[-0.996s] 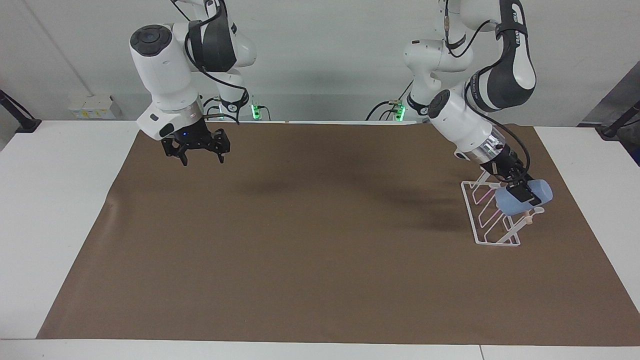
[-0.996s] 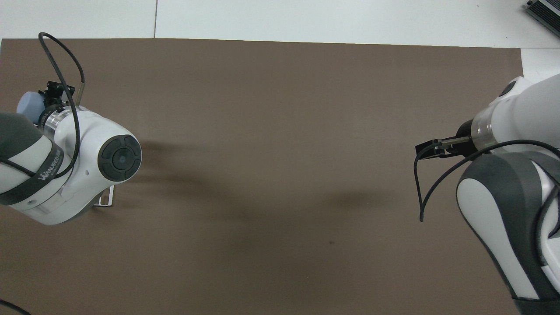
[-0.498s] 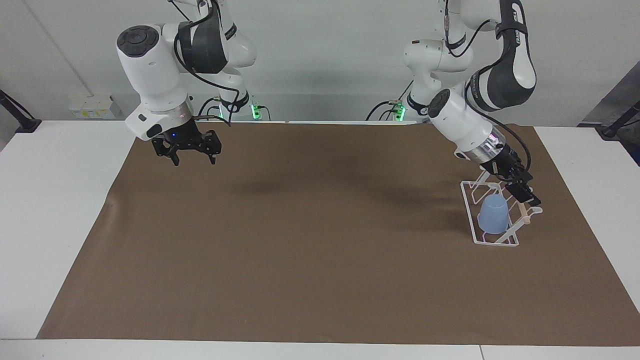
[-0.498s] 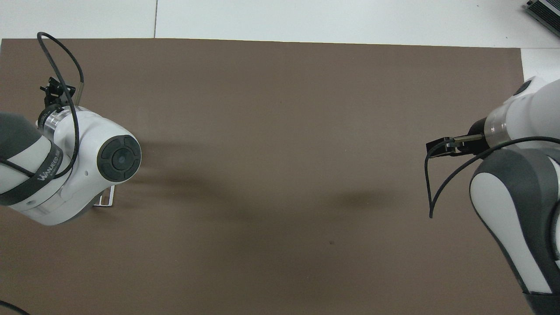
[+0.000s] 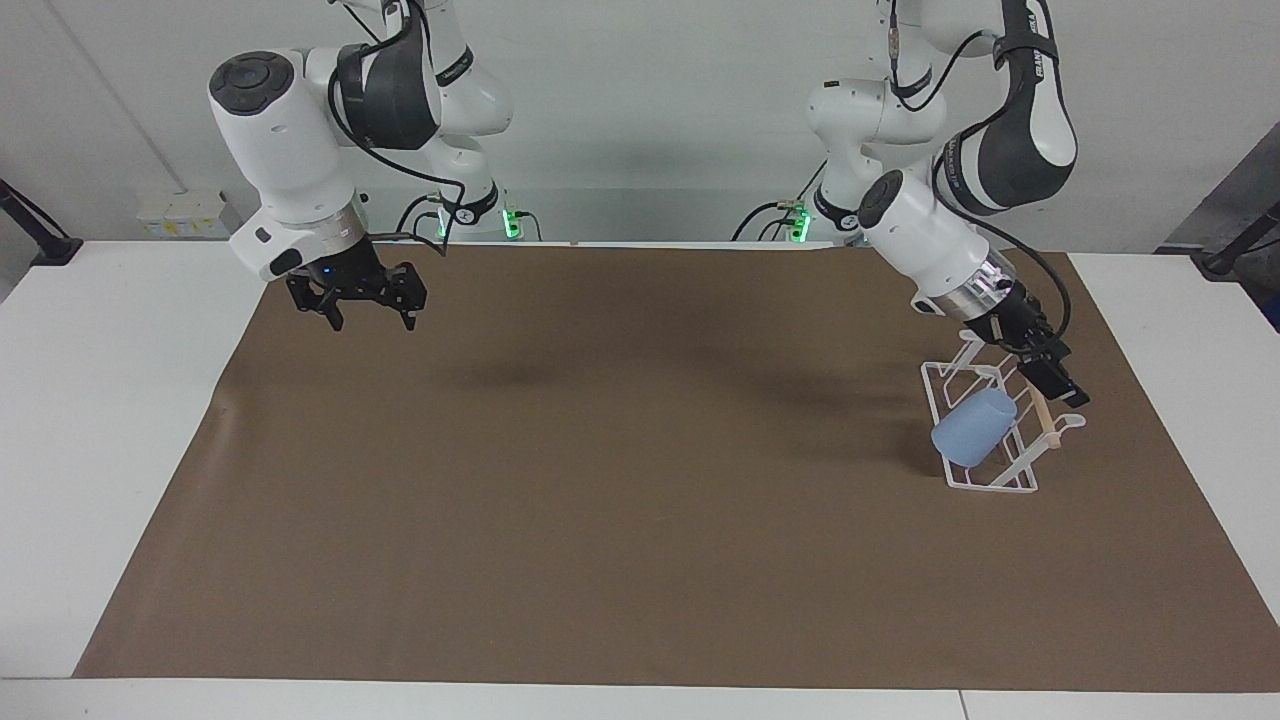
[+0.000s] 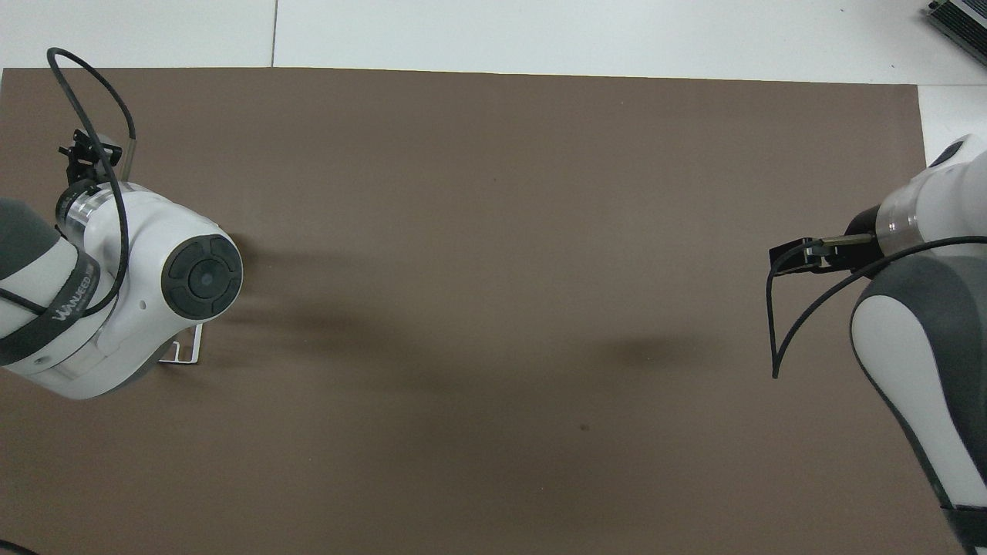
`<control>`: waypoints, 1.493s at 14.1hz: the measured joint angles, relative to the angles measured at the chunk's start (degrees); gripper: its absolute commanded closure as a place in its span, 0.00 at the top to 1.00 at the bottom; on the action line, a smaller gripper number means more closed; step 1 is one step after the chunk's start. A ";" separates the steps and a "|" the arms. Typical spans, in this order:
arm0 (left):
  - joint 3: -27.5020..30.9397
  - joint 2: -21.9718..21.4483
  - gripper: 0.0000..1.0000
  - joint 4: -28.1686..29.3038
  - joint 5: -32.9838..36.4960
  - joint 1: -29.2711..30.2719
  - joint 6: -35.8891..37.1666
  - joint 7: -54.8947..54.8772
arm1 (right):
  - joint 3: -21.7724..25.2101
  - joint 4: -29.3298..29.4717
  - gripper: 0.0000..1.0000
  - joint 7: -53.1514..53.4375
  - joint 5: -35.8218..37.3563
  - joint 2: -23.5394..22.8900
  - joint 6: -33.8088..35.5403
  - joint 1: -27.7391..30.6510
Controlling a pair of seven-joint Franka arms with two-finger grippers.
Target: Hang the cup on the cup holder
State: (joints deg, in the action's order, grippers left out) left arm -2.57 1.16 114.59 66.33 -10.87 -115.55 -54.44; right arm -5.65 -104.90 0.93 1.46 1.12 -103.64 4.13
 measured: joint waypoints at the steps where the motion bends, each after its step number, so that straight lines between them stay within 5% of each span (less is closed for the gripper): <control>1: -0.02 -0.37 1.00 -1.06 -2.90 0.00 0.87 0.14 | 0.02 0.00 1.00 0.00 0.00 0.00 -0.01 0.41; 8: 0.74 -3.50 1.00 -11.20 -28.42 1.60 10.84 2.16 | -0.20 0.00 1.00 0.00 0.00 0.00 -0.03 -1.30; 14: 0.75 -2.06 1.00 -21.36 -47.30 4.97 22.93 12.31 | 4.81 0.00 1.00 0.00 0.00 0.00 -0.05 -5.32; 21: 0.88 -1.02 1.00 -27.41 -62.38 9.96 30.57 36.36 | 7.03 0.00 1.00 0.00 0.00 0.00 -0.08 -5.23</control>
State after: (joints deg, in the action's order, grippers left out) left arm -1.69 0.14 87.18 3.95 -0.91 -84.98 -18.08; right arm 1.38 -104.90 0.93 1.46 1.12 -103.72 -1.11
